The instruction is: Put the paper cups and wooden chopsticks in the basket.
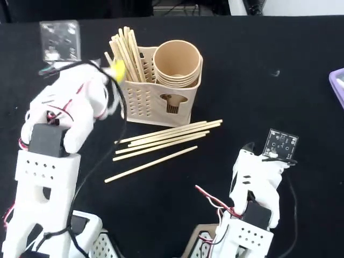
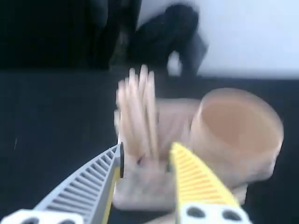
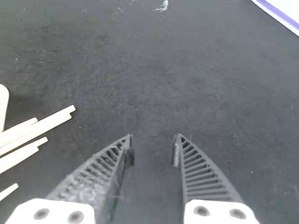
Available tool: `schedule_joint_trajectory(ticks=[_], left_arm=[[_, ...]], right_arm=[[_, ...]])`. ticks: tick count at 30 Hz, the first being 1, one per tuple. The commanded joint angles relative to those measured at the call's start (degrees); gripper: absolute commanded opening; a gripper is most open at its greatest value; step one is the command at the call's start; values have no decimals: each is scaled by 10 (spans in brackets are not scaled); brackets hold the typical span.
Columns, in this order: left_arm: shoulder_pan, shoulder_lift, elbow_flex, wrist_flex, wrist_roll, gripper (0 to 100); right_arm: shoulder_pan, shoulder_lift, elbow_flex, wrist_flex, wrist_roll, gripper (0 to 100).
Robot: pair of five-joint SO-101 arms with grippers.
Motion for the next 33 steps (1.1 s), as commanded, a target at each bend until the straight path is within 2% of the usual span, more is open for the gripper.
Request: schedule_joint_trajectory(ticks=[1,6,9,13,18,25,29,33], left_arm=[[-3,-2,-15,119,-86,222],[0,35,75,193,-316,220],[-1,65,151,172,-381,220],[-2,125,226,72,-384,220],[15,209,247,-8,-337,220],[113,285,238,-30,-434,225],[127,304,231,-46,-497,225],[123,307,231,-47,-505,225]], right_arm=[[-7,-8,-2,-2,-2,145],[-7,-8,-2,-2,-2,145],[-7,-9,-2,-2,-2,145],[-7,-9,-2,-2,-2,145],[-7,-8,-2,-2,-2,145],[-7,-10,-2,-2,-2,145],[-7,-10,-2,-2,-2,145],[-6,-10,-2,-2,-2,145]])
